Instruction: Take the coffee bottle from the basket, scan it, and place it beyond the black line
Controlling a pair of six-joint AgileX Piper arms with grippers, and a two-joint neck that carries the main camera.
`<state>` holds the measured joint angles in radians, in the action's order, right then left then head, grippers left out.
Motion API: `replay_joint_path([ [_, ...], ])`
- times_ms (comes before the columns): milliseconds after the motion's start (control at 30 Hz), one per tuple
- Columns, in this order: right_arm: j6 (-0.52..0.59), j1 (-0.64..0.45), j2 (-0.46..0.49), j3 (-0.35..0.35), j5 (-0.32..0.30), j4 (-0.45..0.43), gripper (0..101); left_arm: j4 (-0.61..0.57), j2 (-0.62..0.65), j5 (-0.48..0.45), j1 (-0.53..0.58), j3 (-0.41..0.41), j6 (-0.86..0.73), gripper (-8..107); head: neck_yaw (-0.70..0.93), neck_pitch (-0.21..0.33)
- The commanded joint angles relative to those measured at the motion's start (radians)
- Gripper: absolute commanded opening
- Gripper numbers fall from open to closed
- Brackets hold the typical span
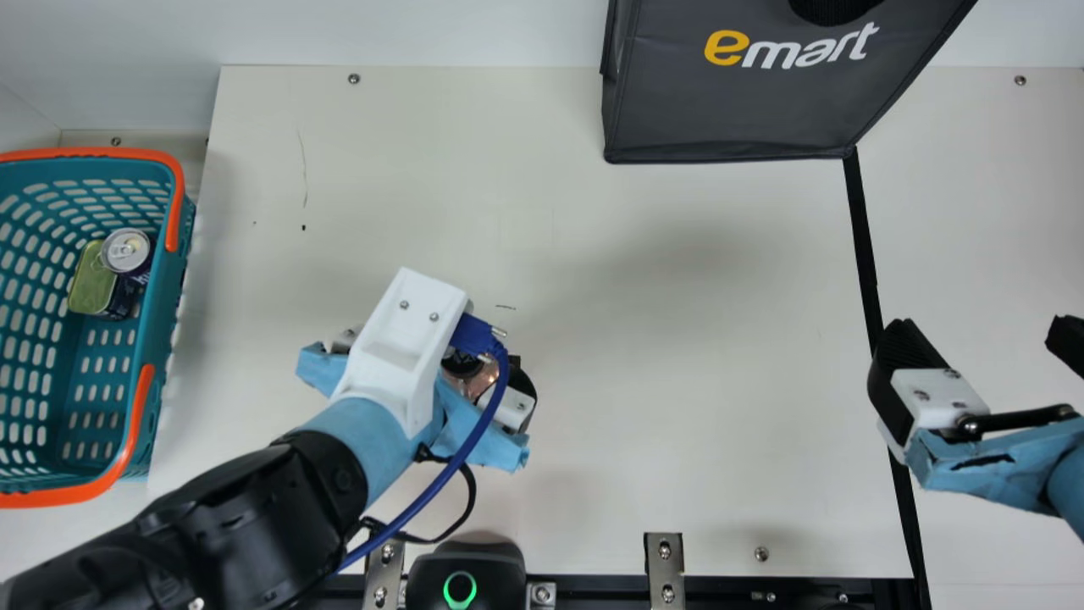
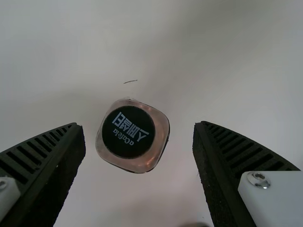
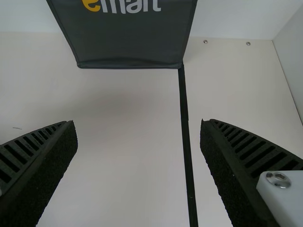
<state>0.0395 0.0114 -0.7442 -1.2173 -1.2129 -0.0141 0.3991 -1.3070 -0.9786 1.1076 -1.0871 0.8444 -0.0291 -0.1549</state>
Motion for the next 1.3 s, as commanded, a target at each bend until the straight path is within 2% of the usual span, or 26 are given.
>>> replay_joint_path([
  [0,0.000,0.000,0.000,0.000,0.000,0.000,91,0.008,-0.004,-0.004,0.001,0.003,0.010,90,0.002,0.017],
  [533,0.000,0.000,0.000,0.000,0.000,0.000,91,0.029,-0.033,0.004,-0.014,0.016,0.077,90,0.002,0.017],
  [933,0.000,0.000,0.000,0.000,0.000,0.000,91,0.027,-0.025,0.037,-0.024,0.029,0.044,10,0.002,0.017],
  [1267,0.000,0.000,0.000,0.000,0.001,0.000,91,-0.021,0.033,0.113,-0.080,0.069,-0.156,10,0.002,0.017],
])
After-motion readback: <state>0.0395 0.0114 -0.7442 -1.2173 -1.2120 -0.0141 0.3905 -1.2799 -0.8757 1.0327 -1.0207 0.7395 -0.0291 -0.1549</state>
